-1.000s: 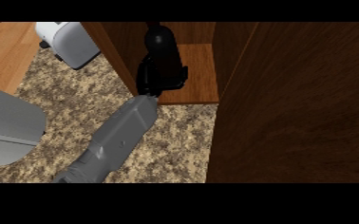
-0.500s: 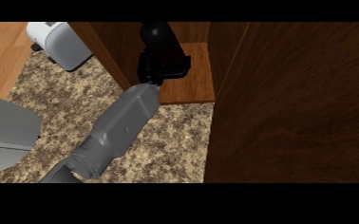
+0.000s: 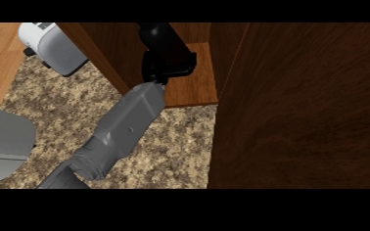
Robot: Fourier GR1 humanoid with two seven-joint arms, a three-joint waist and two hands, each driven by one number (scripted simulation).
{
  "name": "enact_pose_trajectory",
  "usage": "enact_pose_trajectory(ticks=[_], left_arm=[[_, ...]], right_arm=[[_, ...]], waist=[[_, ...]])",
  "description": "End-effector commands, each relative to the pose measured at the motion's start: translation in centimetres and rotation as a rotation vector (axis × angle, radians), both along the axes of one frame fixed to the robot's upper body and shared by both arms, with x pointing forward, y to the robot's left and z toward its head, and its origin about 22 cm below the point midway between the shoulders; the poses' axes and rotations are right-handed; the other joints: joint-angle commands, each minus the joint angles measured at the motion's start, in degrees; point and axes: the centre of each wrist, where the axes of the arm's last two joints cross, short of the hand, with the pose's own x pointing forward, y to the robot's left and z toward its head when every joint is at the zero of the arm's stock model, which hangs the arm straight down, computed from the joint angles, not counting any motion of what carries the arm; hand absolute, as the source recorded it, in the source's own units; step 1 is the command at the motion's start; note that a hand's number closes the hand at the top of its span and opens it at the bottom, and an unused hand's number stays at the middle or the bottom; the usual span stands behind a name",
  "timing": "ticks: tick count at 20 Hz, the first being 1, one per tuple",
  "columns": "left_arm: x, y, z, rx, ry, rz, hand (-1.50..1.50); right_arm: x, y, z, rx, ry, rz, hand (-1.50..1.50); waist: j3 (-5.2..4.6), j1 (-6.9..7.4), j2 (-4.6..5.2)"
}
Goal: Pick up the wine, place it into the cabinet and close the cabinet
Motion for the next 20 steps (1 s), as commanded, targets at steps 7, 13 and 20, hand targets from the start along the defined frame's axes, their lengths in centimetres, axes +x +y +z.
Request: enact_pose_trajectory(ticks=[7,13,20], left_arm=[[-1.3,-0.5,-1.3,0.011,0.052,-0.016,1.5],[-1.5,-1.2,-0.9,-0.007,0.053,-0.018,1.5],[-2.0,-2.0,-0.7,-0.072,0.045,0.071,1.5]], right_arm=[[1.1,0.7,0.0,-0.008,-0.011,0.019,-1.5],[0.4,0.8,-0.5,0.007,0.001,0.034,-1.5],[0.6,1.1,-0.5,0.014,0.008,0.048,-1.5]], waist=[[0.02,-1.09,0.05],[0.02,-2.28,0.3],[-0.01,-3.11,0.42]])
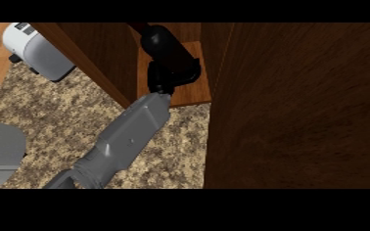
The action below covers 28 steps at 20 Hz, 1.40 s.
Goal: Pick up the wine, place it into the cabinet and close the cabinet
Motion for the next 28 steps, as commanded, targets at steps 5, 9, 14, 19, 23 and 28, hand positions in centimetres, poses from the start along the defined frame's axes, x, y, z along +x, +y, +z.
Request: enact_pose_trajectory(ticks=[5,9,14,19,23,28], left_arm=[[0.0,-0.5,0.4,-0.052,-0.005,0.074,-1.5],[0.2,-0.6,0.5,-0.03,0.01,0.079,-1.5],[0.0,-0.3,-0.2,0.04,0.01,0.091,-1.5],[1.2,-0.9,1.6,0.179,-0.042,0.064,-1.5],[0.8,-0.9,1.0,0.221,-0.07,0.014,-1.5],[0.5,-2.7,2.5,0.191,-0.115,0.016,-1.5]], right_arm=[[-0.3,-0.1,0.2,-0.001,0.003,0.008,-1.5],[-0.5,0.1,-0.5,0.008,-0.007,0.015,-1.5],[-0.2,-0.9,-0.4,0.009,-0.003,-0.007,-1.5],[0.4,0.4,0.2,0.0,-0.013,0.007,-1.5],[-0.4,-0.8,-0.2,-0.008,-0.004,0.004,-1.5],[0.2,-0.6,0.3,0.0,-0.011,-0.016,-1.5]], waist=[[0.0,-0.34,0.07],[0.05,-0.33,0.14],[0.07,-0.18,0.3],[-0.01,-0.1,0.6],[0.09,1.55,-0.14],[0.05,1.52,-0.23]])
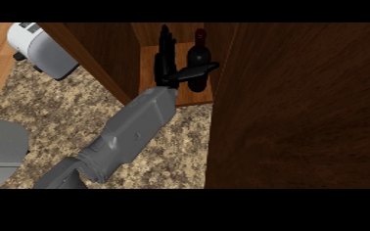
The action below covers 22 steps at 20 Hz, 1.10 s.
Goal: Pick up the wine, place it into the cabinet and close the cabinet
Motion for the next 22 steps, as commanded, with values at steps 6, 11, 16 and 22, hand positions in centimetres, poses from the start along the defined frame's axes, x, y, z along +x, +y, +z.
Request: enact_pose_trajectory(ticks=[6,11,16,22], left_arm=[[-0.9,-1.2,0.1,-0.017,-0.092,-0.005,-1.5],[-2.1,-1.6,-0.7,-0.06,-0.063,-0.058,-1.5],[-2.1,-1.7,-0.8,-0.077,-0.075,-0.102,-1.5],[-5.5,-3.2,-2.2,-0.061,-0.095,-0.139,-1.5]], right_arm=[[0.2,-0.5,-0.3,-0.009,0.014,0.006,-1.5],[-1.1,0.4,0.0,0.004,0.026,-0.005,-1.5],[0.0,0.3,-0.5,-0.009,0.043,-0.012,-1.5],[-1.8,1.4,0.2,0.004,0.043,-0.053,-1.5]], waist=[[0.03,0.6,-0.19],[0.0,2.25,-0.72],[0.02,3.26,-0.8],[0.01,4.67,-1.43]])
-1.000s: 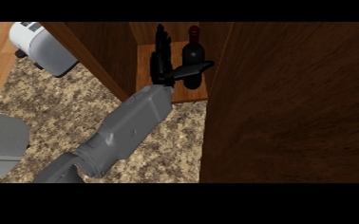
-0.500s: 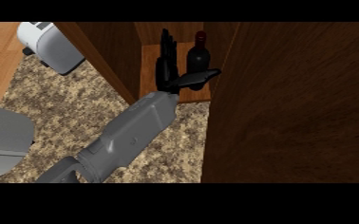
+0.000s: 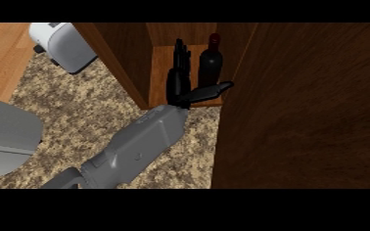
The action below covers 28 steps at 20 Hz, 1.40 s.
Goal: Pick up the wine, place it into the cabinet and close the cabinet
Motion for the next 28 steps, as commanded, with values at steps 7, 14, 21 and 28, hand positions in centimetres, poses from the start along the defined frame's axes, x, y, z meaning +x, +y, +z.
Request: enact_pose_trajectory(ticks=[7,14,21,28], left_arm=[[-2.8,0.7,-3.2,0.014,-0.042,-0.026,-1.5],[-4.1,2.4,-2.8,0.029,-0.086,-0.065,-1.5],[-7.7,2.1,-1.6,0.015,-0.127,-0.157,-1.5],[-11.6,6.4,0.5,0.027,-0.141,-0.223,-1.5]], right_arm=[[-0.8,-0.9,0.6,-0.009,0.017,-0.027,-1.5],[-0.7,-0.2,0.2,-0.006,0.012,-0.056,-1.5],[-0.9,-1.7,1.4,-0.015,0.007,-0.059,-1.5],[-1.3,-2.0,0.8,-0.025,-0.008,-0.116,-1.5]], waist=[[0.01,2.4,-0.52],[0.02,3.05,-0.68],[0.03,3.05,-0.7],[0.04,3.57,-0.81]])
